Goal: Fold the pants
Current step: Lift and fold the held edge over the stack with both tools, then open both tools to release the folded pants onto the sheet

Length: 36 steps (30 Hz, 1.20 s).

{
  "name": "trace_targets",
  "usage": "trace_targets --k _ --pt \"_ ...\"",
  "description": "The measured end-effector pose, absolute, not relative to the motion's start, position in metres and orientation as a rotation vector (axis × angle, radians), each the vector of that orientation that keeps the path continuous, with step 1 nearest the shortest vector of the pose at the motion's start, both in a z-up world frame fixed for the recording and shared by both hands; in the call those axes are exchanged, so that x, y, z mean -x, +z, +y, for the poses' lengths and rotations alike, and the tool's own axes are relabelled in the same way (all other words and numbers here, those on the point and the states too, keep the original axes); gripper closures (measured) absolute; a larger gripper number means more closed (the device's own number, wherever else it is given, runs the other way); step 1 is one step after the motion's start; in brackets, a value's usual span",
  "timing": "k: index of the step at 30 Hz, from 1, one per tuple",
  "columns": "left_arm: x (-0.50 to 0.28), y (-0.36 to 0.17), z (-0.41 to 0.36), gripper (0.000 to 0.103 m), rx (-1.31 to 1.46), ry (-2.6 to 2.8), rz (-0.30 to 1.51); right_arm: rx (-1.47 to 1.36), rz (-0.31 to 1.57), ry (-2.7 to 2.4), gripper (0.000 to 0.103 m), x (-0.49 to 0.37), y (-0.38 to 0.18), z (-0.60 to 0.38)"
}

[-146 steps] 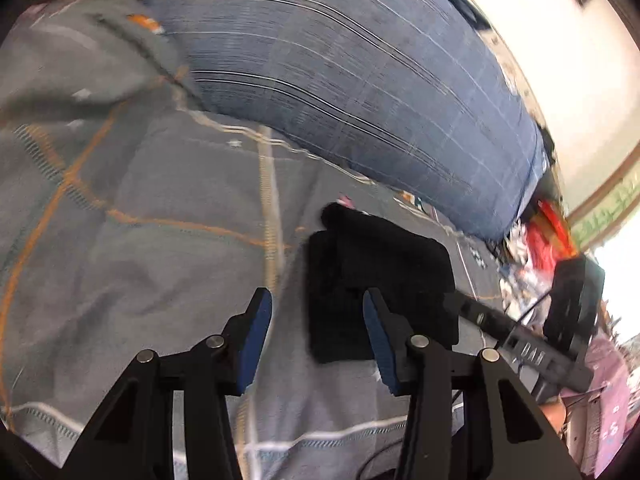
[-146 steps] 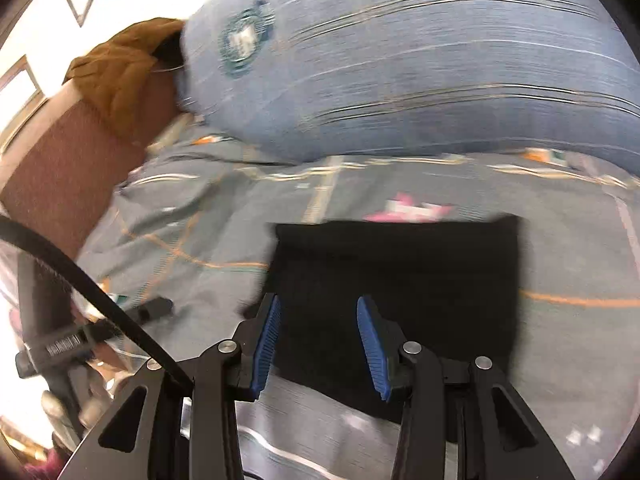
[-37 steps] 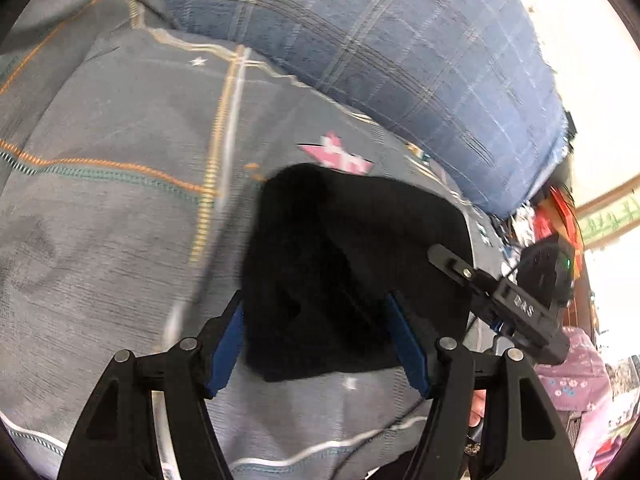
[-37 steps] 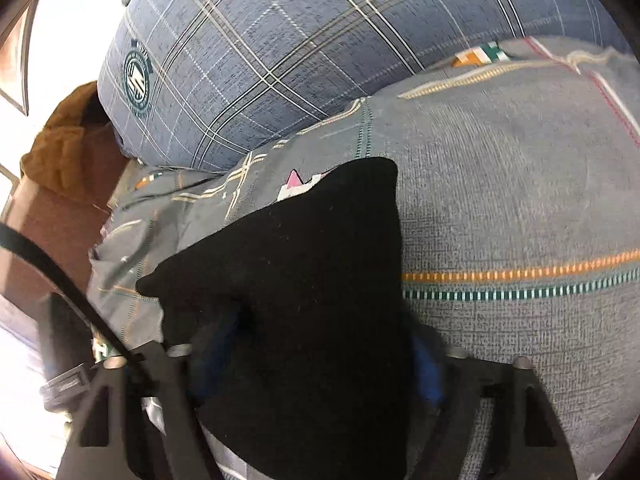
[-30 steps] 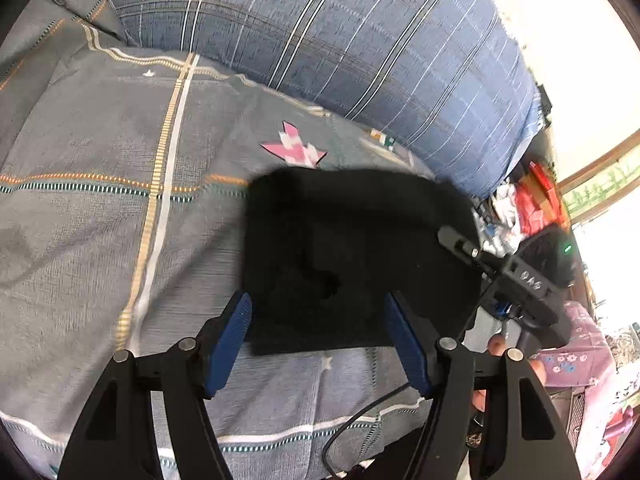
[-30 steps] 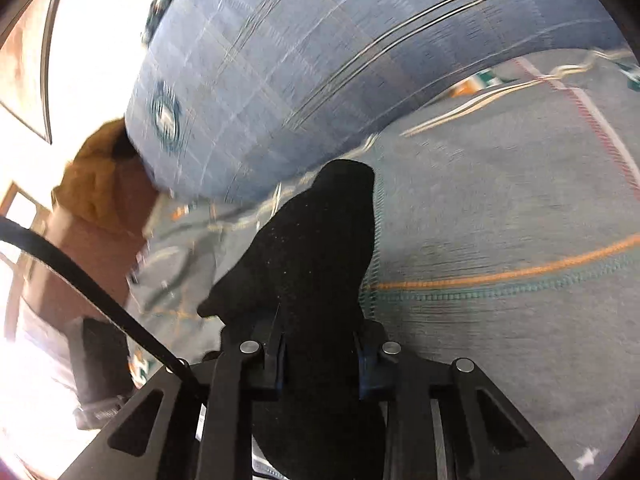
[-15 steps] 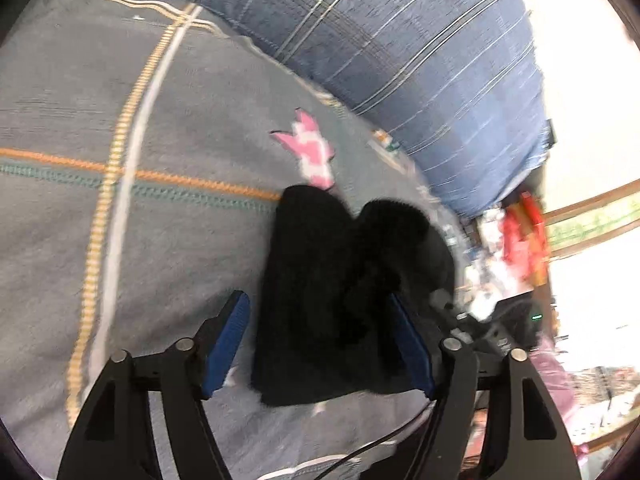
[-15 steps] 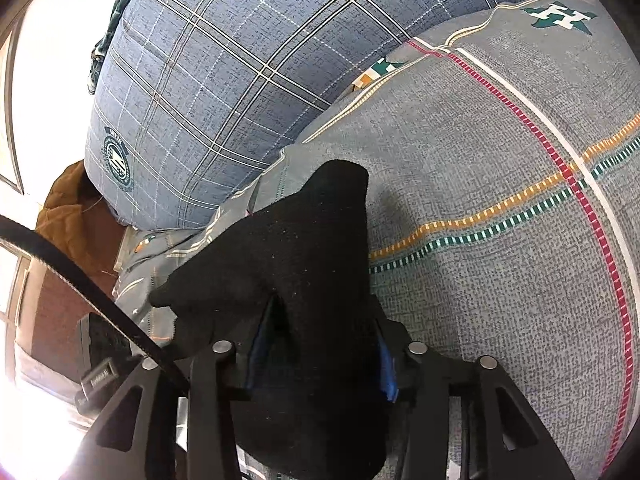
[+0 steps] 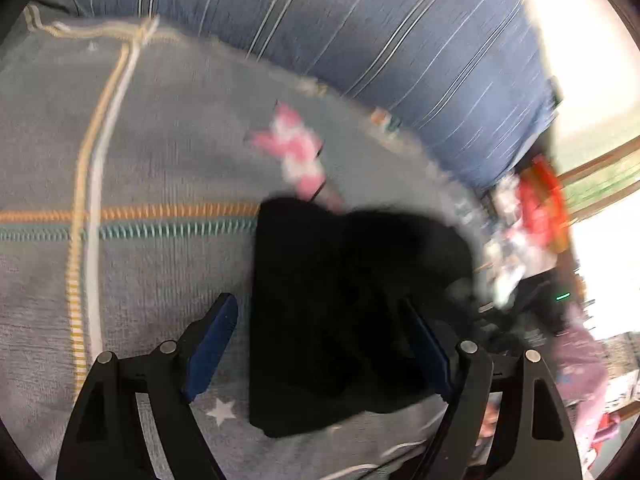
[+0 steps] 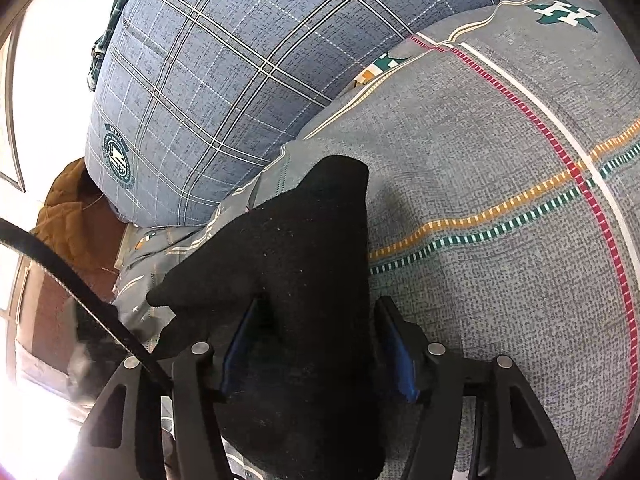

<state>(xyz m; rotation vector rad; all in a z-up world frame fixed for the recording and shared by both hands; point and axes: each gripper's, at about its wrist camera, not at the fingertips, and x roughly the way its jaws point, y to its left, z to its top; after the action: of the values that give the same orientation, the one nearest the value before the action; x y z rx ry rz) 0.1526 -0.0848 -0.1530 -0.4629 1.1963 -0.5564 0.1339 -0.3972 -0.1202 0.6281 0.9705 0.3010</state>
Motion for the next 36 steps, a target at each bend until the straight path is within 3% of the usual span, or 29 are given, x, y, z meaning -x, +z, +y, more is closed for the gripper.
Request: trace_targets --k 1,3,6,8,20,33,36 --pt "-0.151 -0.15 -0.089 0.021 0.44 -0.556 1.174 -0.62 0.969 0.294 0.039 -0.135 -0.119 -0.395" --pt "-0.149 -0.145 -0.097 0.039 0.421 -0.568 1.19 -0.597 0.969 0.295 0.038 -0.136 -0.117 -0.389" --pt "-0.142 -0.135 -0.097 0.059 0.412 -0.565 1.164 -0.55 0.972 0.317 0.055 -0.135 -0.11 -0.375" --pt "-0.136 -0.126 -0.09 0.062 0.434 -0.565 1.146 -0.493 0.96 0.312 0.068 -0.131 -0.096 -0.365" --pt "-0.139 -0.064 -0.011 0.062 0.51 -0.484 0.988 -0.377 0.873 0.43 0.071 -0.144 -0.027 -0.29" --pt "-0.194 -0.126 0.027 0.06 0.559 -0.333 1.077 -0.413 0.996 0.417 0.071 -0.222 -0.096 -0.241" --pt "-0.196 -0.14 0.035 0.054 0.59 -0.307 1.108 -0.343 1.02 0.349 0.06 -0.228 -0.108 -0.238"
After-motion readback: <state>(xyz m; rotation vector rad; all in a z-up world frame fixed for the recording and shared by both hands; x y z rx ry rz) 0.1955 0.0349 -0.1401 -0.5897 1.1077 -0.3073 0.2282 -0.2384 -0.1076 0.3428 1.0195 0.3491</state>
